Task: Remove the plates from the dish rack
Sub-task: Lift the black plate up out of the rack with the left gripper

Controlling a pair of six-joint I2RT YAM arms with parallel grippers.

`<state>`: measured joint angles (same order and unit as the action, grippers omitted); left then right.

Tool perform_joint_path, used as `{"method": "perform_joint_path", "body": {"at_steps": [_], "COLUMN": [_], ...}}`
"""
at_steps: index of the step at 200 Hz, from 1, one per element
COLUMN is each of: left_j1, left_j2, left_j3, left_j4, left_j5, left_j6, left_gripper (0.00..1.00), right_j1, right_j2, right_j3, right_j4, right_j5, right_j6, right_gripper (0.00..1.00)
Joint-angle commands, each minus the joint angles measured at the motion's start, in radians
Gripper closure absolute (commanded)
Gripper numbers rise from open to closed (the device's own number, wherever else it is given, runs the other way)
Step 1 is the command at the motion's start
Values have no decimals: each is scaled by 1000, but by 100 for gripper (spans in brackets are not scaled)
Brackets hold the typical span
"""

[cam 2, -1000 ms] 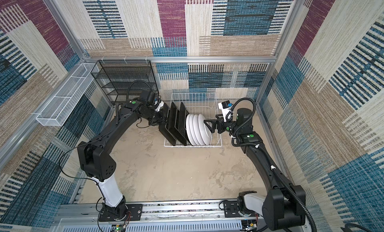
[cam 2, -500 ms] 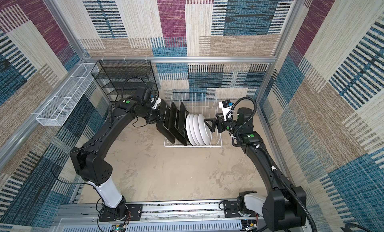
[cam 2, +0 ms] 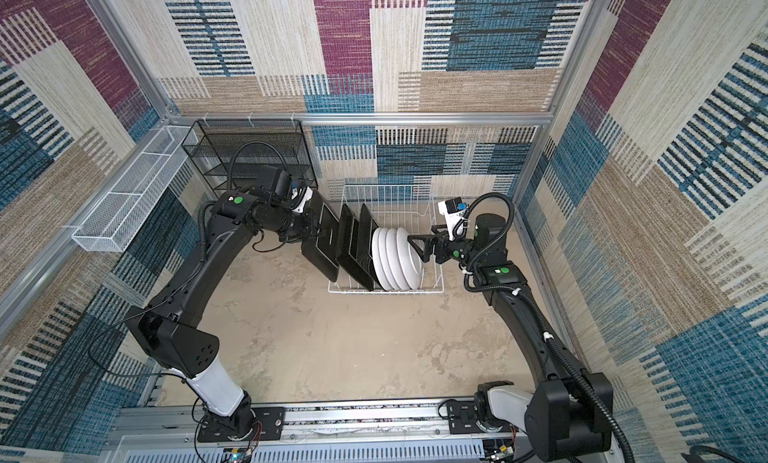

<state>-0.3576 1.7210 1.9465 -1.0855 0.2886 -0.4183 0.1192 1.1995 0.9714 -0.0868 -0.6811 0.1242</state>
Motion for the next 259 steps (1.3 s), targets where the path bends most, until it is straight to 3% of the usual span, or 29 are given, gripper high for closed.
{"method": "perform_joint_path", "body": {"at_steps": [1, 49, 109, 159, 202, 259], "left_j1": [7, 13, 11, -14, -78, -188], "left_j2": [-37, -84, -102, -102, -186, -393], "left_j3": [21, 73, 132, 165, 19, -402], "left_j4": [44, 26, 32, 100, 253, 693], "left_j5": [-25, -55, -172, -171, -265, -412], "left_j6": [31, 75, 325, 489, 680, 1001], "left_gripper": [100, 100, 100, 100, 100, 100], "right_j1": [0, 0, 0, 19, 45, 77], "right_j2": [-7, 14, 85, 149, 189, 207], "right_j3": [19, 22, 141, 186, 265, 310], "right_j4": [34, 66, 25, 80, 23, 8], "right_j5": [-18, -76, -100, -144, -112, -102], "right_j6": [23, 122, 300, 500, 614, 724], "right_gripper": [0, 0, 0, 0, 0, 0]}}
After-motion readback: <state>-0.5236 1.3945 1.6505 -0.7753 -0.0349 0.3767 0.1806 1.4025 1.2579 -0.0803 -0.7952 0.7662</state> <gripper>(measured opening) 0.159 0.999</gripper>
